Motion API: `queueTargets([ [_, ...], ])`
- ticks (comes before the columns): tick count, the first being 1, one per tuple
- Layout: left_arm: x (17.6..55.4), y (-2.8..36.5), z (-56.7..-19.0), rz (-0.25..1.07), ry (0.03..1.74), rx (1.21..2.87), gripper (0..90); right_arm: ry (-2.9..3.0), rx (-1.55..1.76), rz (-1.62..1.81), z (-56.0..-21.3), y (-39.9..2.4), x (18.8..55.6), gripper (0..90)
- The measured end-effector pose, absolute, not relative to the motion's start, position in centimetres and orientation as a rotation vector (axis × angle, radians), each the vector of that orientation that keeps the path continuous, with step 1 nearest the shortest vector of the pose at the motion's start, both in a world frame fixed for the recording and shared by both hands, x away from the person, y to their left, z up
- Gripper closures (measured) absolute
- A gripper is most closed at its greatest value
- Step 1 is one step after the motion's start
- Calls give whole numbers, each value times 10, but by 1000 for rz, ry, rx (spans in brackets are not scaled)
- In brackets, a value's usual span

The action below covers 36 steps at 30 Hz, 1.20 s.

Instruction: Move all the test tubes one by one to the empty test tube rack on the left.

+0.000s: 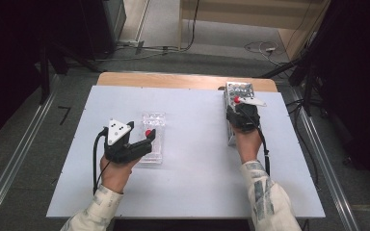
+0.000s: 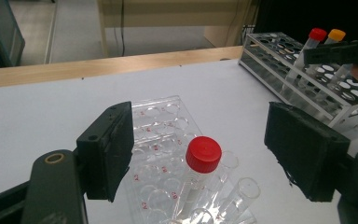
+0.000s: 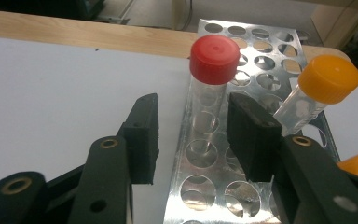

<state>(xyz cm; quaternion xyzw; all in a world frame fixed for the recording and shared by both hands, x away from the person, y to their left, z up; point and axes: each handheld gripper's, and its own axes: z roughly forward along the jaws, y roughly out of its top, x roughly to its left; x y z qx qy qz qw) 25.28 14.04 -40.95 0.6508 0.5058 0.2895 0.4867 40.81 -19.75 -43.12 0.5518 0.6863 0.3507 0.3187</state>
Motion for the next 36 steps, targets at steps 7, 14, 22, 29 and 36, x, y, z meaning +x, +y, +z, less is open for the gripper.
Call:
queueTargets([
  [7,252,140,-410,709,1226,1588,246,1767,1511,906,-434,-195,419,600],
  [14,251,140,-409,712,1219,1590,250,1753,1536,853,-436,-191,425,704],
  [22,251,139,-408,714,1216,1589,254,1738,1499,844,-429,-189,423,718],
  [29,250,139,-408,716,1216,1587,254,1719,1441,872,-412,-188,414,723],
  [36,249,139,-407,716,1213,1586,254,1715,1356,924,-395,-188,398,724],
])
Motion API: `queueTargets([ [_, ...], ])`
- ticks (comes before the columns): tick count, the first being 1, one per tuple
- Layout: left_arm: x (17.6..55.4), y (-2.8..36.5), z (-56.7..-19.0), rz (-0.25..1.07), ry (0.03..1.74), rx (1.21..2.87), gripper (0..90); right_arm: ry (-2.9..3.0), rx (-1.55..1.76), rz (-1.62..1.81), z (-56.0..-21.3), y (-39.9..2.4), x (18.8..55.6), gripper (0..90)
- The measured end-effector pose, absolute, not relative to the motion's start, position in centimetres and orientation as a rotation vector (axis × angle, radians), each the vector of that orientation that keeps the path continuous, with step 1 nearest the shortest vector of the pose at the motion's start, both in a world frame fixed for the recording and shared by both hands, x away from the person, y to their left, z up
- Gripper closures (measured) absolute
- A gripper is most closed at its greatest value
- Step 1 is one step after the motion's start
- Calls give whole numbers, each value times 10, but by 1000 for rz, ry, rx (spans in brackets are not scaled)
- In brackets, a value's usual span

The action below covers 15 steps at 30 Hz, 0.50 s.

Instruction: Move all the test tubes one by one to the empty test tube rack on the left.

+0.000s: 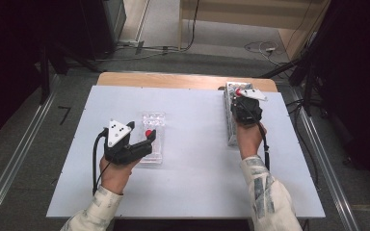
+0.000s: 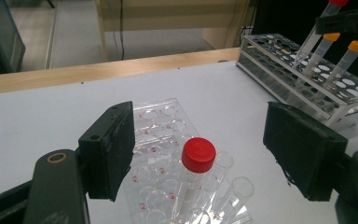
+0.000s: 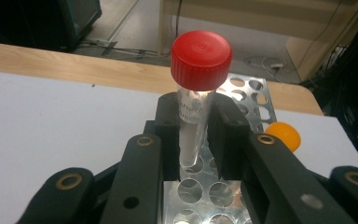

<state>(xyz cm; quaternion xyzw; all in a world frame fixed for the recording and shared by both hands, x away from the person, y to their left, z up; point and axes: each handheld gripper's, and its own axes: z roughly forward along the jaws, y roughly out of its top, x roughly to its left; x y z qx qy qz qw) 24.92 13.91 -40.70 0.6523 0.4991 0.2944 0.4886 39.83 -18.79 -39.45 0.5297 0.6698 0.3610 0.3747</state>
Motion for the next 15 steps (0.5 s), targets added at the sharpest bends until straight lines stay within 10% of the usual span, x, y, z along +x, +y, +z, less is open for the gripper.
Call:
queueTargets([
  [15,247,136,-404,710,1198,1585,254,1890,1200,1168,-385,-183,346,725],
])
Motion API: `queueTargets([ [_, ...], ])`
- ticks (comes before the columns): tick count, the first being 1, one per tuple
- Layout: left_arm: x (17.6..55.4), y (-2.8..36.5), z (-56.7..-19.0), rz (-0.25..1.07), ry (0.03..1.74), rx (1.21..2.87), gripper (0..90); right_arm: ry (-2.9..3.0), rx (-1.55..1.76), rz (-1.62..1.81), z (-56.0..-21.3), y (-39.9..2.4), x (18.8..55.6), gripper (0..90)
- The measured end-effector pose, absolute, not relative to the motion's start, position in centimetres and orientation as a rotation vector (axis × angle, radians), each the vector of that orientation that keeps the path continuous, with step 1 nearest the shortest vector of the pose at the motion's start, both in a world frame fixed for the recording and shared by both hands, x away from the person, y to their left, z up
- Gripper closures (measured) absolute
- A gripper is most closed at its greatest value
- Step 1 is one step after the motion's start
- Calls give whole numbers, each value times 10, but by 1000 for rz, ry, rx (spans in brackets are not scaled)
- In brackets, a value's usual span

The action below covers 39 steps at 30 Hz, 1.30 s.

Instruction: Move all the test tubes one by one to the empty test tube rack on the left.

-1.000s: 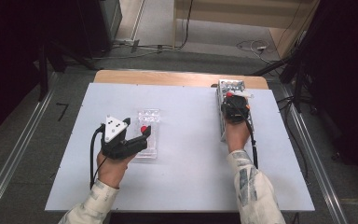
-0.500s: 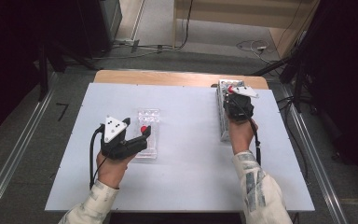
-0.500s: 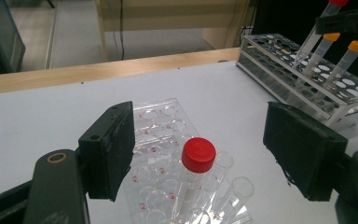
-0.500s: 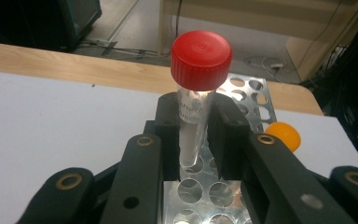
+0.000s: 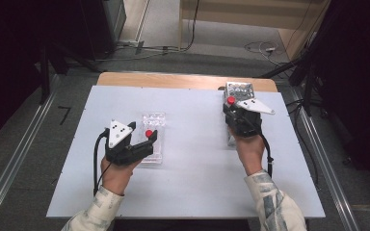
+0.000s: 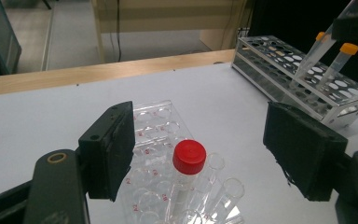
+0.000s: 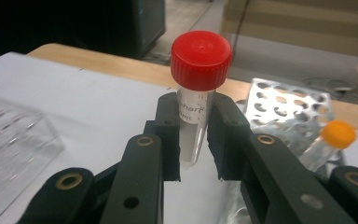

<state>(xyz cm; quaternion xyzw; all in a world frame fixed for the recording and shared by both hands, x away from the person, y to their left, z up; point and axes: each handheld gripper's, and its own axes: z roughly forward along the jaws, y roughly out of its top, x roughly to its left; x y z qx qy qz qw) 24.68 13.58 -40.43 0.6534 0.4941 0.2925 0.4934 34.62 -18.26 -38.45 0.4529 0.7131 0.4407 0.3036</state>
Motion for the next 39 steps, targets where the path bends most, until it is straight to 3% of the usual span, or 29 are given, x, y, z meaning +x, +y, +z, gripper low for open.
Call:
queueTargets([
  [21,237,115,-398,646,1121,1656,186,2228,969,1200,-420,-155,293,724],
  [39,225,78,-400,550,988,1786,235,2401,778,1227,-430,-120,261,724],
])
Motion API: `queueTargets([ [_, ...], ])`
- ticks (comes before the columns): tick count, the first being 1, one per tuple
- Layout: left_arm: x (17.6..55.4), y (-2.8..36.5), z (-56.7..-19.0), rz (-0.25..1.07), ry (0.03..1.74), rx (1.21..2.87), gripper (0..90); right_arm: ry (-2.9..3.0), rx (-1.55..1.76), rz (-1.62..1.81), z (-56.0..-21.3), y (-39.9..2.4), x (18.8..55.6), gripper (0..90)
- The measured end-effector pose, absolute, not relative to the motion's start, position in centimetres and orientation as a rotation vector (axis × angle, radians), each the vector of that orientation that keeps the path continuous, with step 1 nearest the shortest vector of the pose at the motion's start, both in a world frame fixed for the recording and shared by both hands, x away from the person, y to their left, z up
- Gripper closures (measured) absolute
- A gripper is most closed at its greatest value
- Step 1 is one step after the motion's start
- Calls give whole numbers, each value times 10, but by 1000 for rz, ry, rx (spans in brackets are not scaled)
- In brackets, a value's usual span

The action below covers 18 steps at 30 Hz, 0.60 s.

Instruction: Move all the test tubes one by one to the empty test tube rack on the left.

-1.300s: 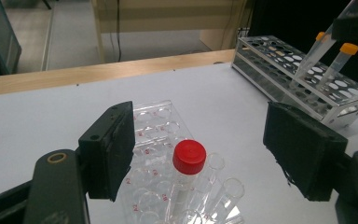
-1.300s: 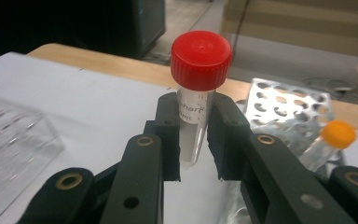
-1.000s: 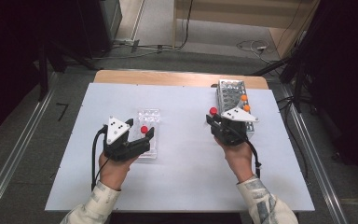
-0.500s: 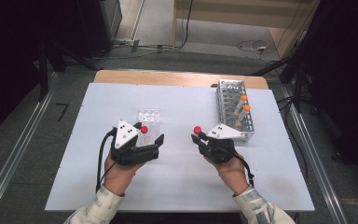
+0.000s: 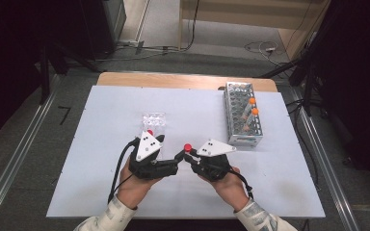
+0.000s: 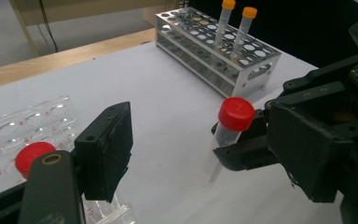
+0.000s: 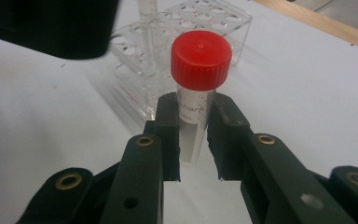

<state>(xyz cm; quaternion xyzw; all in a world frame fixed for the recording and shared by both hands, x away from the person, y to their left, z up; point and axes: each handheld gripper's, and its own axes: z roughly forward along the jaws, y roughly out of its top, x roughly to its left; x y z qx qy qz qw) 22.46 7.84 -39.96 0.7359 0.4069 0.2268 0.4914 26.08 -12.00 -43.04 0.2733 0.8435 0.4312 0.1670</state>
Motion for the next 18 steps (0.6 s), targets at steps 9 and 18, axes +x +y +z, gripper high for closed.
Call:
queueTargets([
  [9,223,67,-409,540,962,1828,321,2431,739,1233,-434,-110,252,723],
  [18,221,65,-412,534,924,1839,610,2443,731,1244,-434,-108,250,723],
])
